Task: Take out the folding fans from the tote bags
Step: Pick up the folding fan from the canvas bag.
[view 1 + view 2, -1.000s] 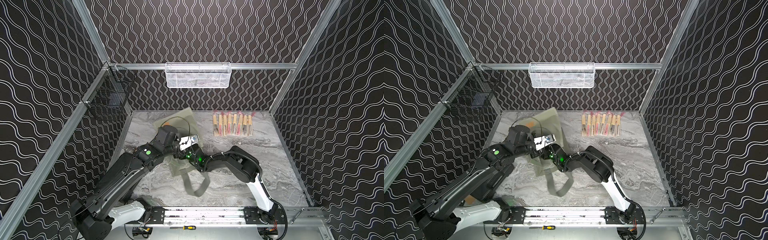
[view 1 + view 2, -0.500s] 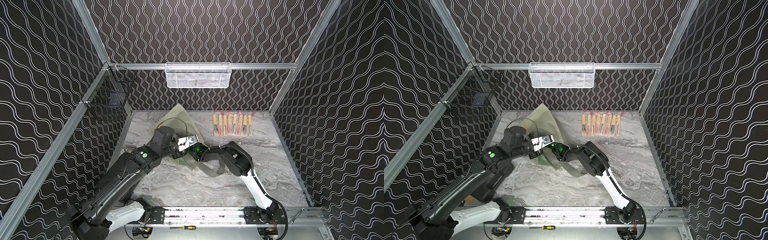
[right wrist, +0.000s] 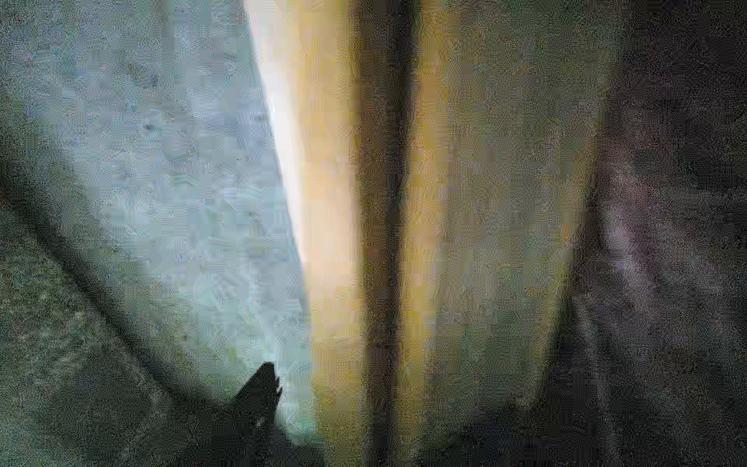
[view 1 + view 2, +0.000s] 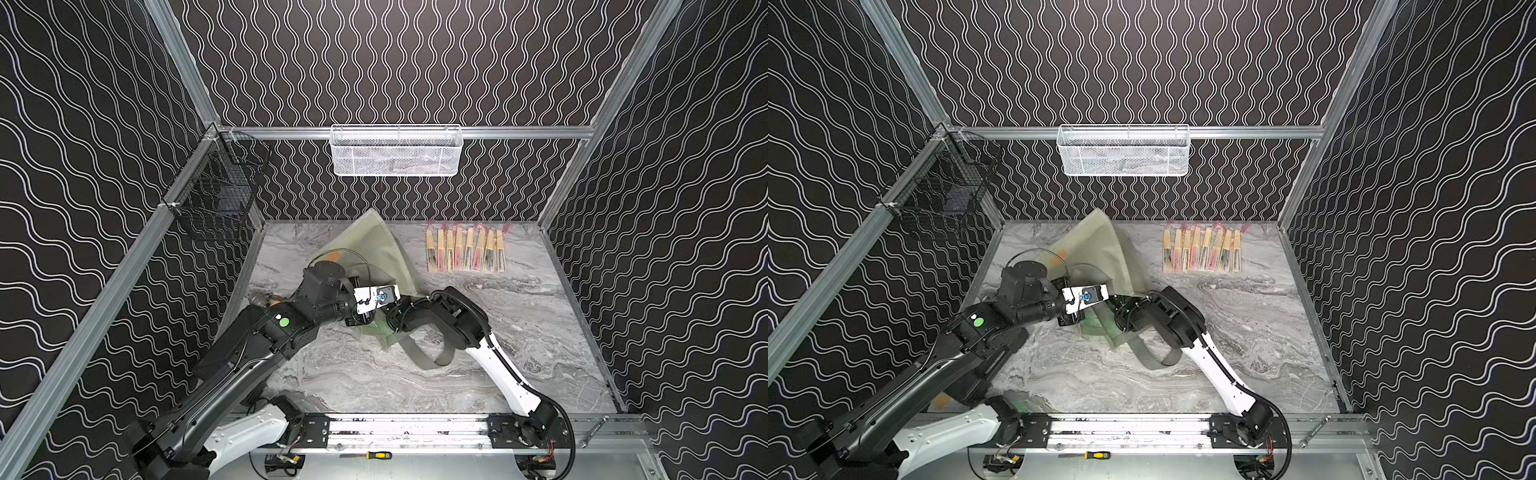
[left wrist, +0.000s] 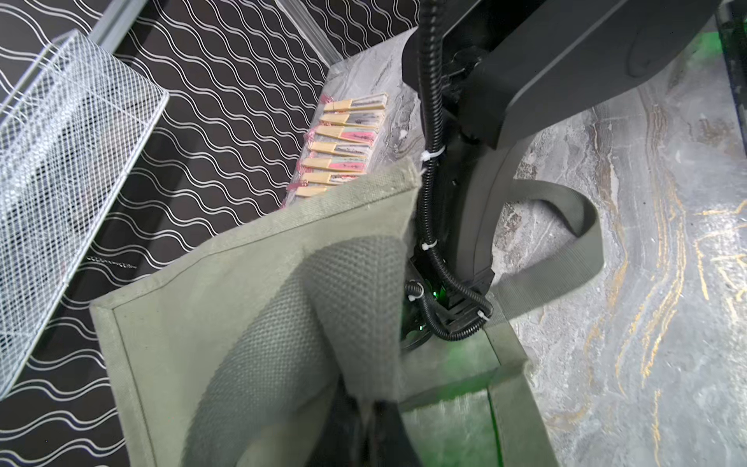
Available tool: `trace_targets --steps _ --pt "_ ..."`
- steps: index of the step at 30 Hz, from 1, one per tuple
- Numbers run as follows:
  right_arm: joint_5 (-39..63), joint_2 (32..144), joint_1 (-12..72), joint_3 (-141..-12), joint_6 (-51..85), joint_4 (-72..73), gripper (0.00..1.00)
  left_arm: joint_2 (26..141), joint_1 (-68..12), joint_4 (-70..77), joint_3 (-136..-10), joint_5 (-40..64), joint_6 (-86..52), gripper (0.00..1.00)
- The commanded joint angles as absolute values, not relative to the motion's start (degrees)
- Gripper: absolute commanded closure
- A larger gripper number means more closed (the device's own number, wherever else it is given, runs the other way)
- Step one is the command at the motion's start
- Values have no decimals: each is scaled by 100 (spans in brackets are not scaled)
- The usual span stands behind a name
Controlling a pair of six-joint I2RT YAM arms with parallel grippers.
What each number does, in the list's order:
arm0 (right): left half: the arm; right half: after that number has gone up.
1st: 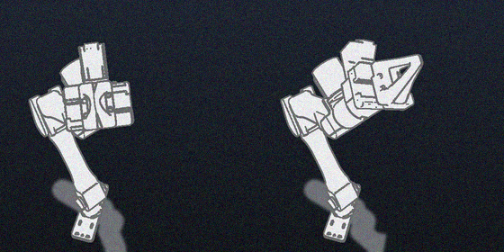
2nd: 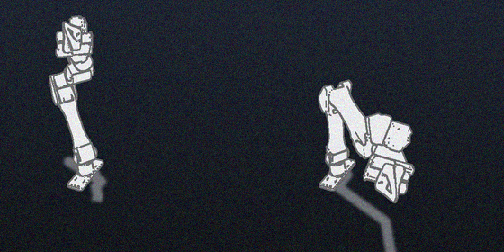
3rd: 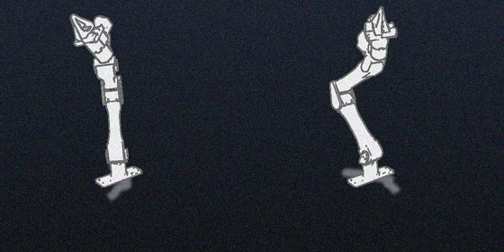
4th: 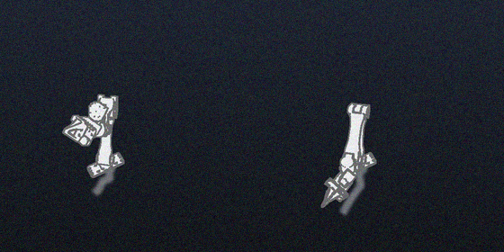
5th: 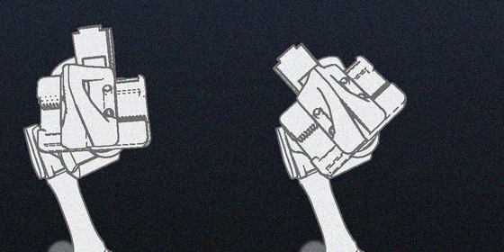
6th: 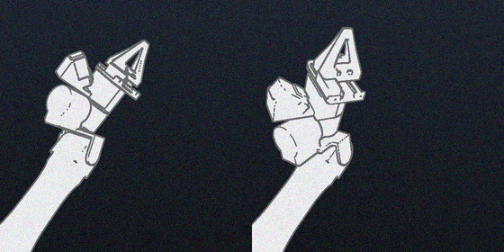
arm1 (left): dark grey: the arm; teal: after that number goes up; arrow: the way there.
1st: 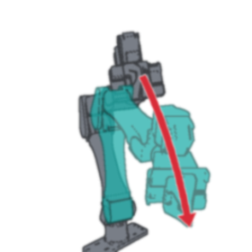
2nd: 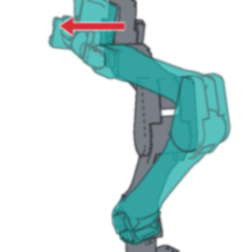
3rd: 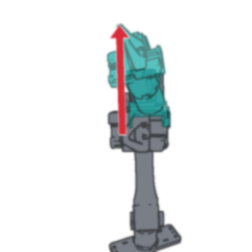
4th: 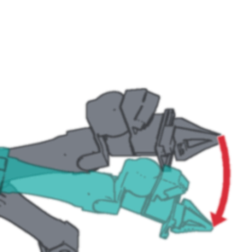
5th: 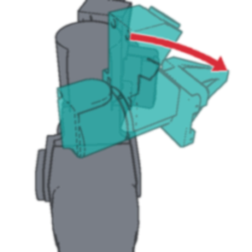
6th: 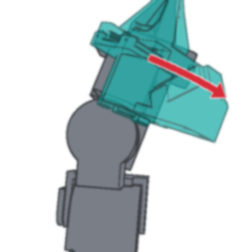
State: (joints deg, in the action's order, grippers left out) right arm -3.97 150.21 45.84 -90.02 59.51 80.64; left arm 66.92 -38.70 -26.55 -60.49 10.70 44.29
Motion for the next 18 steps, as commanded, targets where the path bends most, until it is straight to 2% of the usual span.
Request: trace_targets --steps 1,5,12,18 --pt "-303 15027 4545 -9031 6103 8606 34 6727 -3877 -2325 -6079 1222 4513 100" --pt "234 15130 4530 -9086 6104 9323 40 6808 -3880 -2332 -6104 981 4450 100" --pt "326 14782 4570 -8365 6015 9692 40 7054 -3874 -2404 -6184 747 4388 100" --pt "258 14524 4549 -7872 6382 9755 57 7108 -3860 -2307 -6159 484 4338 100"
